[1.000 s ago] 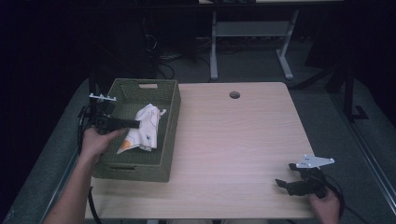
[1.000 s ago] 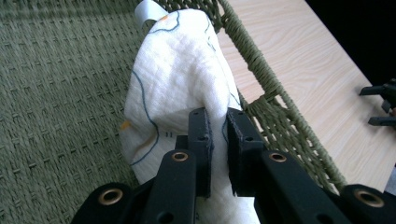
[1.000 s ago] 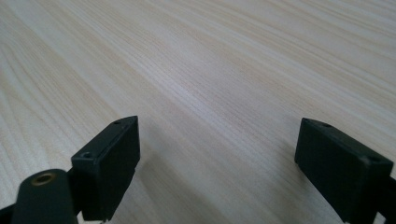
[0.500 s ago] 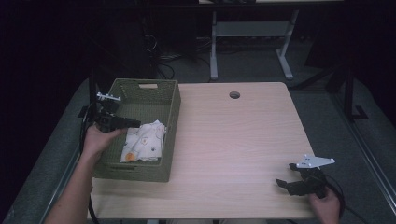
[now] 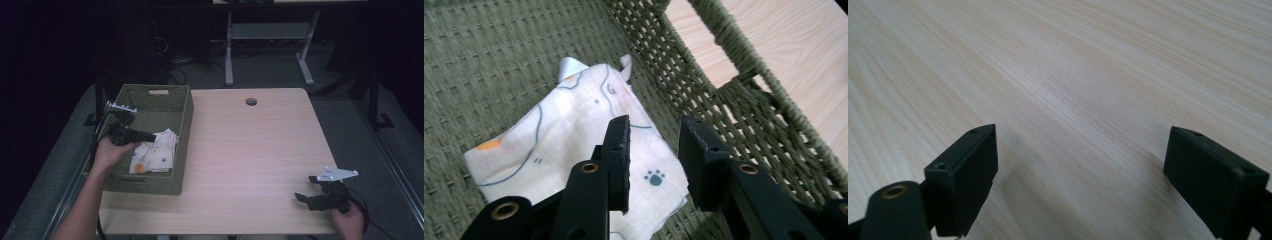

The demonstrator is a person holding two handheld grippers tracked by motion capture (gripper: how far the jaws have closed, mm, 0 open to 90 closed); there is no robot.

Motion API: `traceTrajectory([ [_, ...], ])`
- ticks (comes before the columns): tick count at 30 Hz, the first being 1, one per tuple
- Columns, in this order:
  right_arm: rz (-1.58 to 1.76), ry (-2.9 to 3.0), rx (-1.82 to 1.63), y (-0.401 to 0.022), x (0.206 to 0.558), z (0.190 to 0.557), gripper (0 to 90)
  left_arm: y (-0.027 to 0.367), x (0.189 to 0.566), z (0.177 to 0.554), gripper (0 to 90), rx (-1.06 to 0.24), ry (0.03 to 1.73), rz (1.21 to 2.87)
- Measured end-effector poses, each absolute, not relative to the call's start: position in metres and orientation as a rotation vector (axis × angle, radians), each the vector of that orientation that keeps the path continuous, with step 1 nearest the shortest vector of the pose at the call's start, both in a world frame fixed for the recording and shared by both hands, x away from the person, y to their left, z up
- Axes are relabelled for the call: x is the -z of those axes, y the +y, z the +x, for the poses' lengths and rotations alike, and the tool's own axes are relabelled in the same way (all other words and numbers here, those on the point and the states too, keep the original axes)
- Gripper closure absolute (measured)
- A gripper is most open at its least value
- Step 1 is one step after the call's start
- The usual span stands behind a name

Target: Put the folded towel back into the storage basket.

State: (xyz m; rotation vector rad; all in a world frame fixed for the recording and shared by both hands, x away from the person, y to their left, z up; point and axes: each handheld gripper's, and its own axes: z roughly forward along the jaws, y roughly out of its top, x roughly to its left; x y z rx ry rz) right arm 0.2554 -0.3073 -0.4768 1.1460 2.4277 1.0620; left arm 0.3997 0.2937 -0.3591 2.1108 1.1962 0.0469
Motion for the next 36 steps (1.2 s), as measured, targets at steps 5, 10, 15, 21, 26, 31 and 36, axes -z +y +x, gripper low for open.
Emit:
traceTrajectory([
  [5,1.141,2.432,-1.058,-0.307,0.476,0.255,13.6,0.290,0.356,0.397,64.2,-0.044,1.188,2.084],
  [10,1.140,2.434,-1.058,-0.307,0.476,0.255,13.6,0.287,0.353,0.394,62.9,-0.049,1.176,2.069],
  [15,1.133,2.439,-1.062,-0.306,0.477,0.256,13.6,0.284,0.349,0.391,60.7,-0.062,1.168,2.048],
  [21,1.134,2.438,-1.066,-0.309,0.477,0.257,13.6,0.279,0.346,0.387,58.9,-0.064,1.157,2.039],
  [26,1.136,2.436,-1.077,-0.310,0.477,0.257,13.6,0.277,0.341,0.383,58.2,-0.070,1.155,2.015],
  [31,1.129,2.439,-1.092,-0.311,0.477,0.259,13.6,0.276,0.337,0.378,57.5,-0.077,1.155,1.999],
  [36,1.128,2.436,-1.115,-0.312,0.477,0.260,13.6,0.272,0.332,0.372,55.7,-0.092,1.156,1.990],
])
